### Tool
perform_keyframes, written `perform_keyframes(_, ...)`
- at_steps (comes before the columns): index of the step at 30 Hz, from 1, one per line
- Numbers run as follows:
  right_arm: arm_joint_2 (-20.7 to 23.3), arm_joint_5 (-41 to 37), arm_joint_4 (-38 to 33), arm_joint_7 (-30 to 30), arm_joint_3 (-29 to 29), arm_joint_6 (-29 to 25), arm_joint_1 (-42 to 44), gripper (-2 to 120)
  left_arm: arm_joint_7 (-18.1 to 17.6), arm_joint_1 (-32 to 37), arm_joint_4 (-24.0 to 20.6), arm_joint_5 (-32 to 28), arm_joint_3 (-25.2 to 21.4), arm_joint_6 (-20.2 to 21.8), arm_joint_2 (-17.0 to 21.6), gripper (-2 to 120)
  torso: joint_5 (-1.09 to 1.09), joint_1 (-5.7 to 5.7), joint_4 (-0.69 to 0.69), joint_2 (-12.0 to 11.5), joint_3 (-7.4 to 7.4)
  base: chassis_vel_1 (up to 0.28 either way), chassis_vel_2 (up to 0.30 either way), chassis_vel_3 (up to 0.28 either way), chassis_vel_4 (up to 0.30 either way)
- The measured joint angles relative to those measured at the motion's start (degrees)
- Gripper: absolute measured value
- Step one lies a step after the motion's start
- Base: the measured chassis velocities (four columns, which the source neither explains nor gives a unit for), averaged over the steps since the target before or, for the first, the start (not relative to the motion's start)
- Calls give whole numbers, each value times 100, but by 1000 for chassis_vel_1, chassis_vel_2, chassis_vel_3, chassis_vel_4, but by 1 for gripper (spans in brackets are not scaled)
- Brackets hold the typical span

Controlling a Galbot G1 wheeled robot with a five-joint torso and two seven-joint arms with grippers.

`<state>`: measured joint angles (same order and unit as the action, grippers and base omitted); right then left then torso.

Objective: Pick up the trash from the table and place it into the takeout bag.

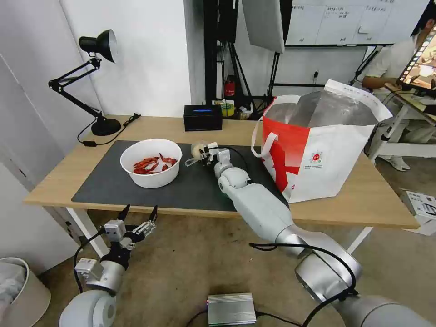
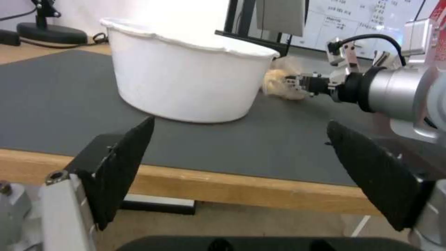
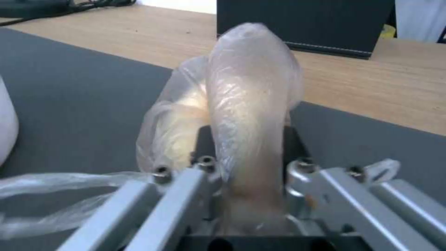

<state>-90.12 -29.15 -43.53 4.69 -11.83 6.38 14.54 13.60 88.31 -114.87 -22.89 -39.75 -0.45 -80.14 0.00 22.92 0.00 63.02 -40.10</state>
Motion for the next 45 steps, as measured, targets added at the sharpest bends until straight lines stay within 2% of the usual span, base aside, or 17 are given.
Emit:
perform_keyframes(1, 0, 0, 0, 0, 0, 0, 0, 10, 0, 0, 0, 0, 0, 0, 0, 100, 0, 0, 0, 0, 0, 0, 0, 0, 0)
perform_keyframes(4, 3, 6, -31, 9, 13, -17, 55, 0, 0, 14, 9, 4, -2, -3, -14, 100, 0, 0, 0, 0, 0, 0, 0, 0, 0)
perform_keyframes(8, 8, 22, -149, 56, 13, -89, 168, 0, 0, 25, 10, 4, -23, -6, -21, 100, 0, 0, -1, 1, 0, 0, 0, 0, 0)
perform_keyframes(16, 143, 207, -871, 252, -16, -184, 470, 0, 3, 66, 27, -59, -154, -48, 11, 100, 0, 0, 1, 0, -1, 0, 0, 0, 0)
perform_keyframes(23, 536, 477, -1594, 394, -87, -208, 662, 0, 11, 75, 33, -108, -188, -55, 29, 100, 0, 0, 1, 0, 0, 0, 0, 0, 0)
perform_keyframes(26, 935, 690, -2222, 510, -137, -160, 891, 0, 11, 72, 28, -123, -205, -51, 46, 100, 0, 0, -1, 0, 0, 0, 0, 0, 0)
perform_keyframes(31, 1309, 710, -2820, 537, -151, -147, 1136, 0, 13, 74, 24, -134, -211, -47, 60, 100, 1, 0, 0, 0, 0, 0, 0, 0, 0)
perform_keyframes(38, 1987, 666, -4052, 440, -116, -219, 1734, 0, 14, 23, 16, -162, -236, -25, 149, 100, 1, 0, -1, 0, 0, 0, 0, 0, 0)
perform_keyframes(45, 2315, 737, -4694, 394, 80, -418, 2258, 0, 16, 15, 5, -160, -237, -15, 153, 100, 0, 0, 0, 0, 0, 0, 0, 0, 0)
